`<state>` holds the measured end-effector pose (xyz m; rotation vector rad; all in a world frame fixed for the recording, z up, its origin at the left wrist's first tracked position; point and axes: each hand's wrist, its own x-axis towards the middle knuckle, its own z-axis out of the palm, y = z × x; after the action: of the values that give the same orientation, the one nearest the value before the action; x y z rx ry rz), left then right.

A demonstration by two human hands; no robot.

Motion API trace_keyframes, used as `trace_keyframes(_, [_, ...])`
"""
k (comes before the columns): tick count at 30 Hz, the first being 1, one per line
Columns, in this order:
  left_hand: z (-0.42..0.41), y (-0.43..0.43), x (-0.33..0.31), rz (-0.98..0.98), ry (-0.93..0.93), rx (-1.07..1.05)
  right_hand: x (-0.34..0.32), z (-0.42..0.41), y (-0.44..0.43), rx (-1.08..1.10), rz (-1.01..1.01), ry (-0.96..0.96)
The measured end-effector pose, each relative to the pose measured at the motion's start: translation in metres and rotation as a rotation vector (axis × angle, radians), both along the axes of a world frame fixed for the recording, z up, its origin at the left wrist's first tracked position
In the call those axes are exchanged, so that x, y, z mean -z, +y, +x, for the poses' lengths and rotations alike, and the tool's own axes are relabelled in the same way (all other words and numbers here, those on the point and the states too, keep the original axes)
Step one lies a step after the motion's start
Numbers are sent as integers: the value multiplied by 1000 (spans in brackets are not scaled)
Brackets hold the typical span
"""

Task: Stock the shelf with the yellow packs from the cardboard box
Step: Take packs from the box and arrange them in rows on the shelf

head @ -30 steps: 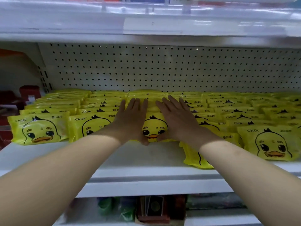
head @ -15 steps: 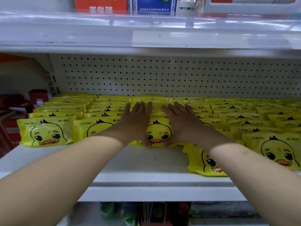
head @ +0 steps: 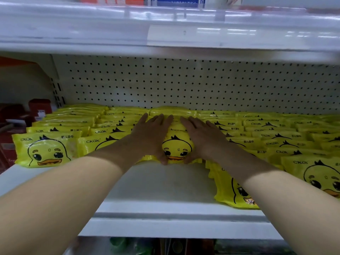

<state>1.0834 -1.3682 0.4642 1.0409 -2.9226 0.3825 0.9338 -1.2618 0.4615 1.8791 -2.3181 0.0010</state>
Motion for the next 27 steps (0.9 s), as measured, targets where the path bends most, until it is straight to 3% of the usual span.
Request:
trace_keyframes(12, [7,9,6,-42,119,29,1,10,6,52,-42,38])
trace_keyframes(14, [16,11,8,17,267,128,-5,13,19,48,-130,-83])
trace_keyframes(16, [30,10,10,133,592,252,-9,11,32,18,-377,-217])
trace_keyframes(19, [35,-6,13,58,987,382,-5,3,42,13,-737,-309])
trace_keyframes(22, [21,-22,26,1,1125,436,4,0,35,5,-808,-412])
trace_keyframes(27, [20,-22,34,28,1139,480,2,-1,15,-120,-782,-426])
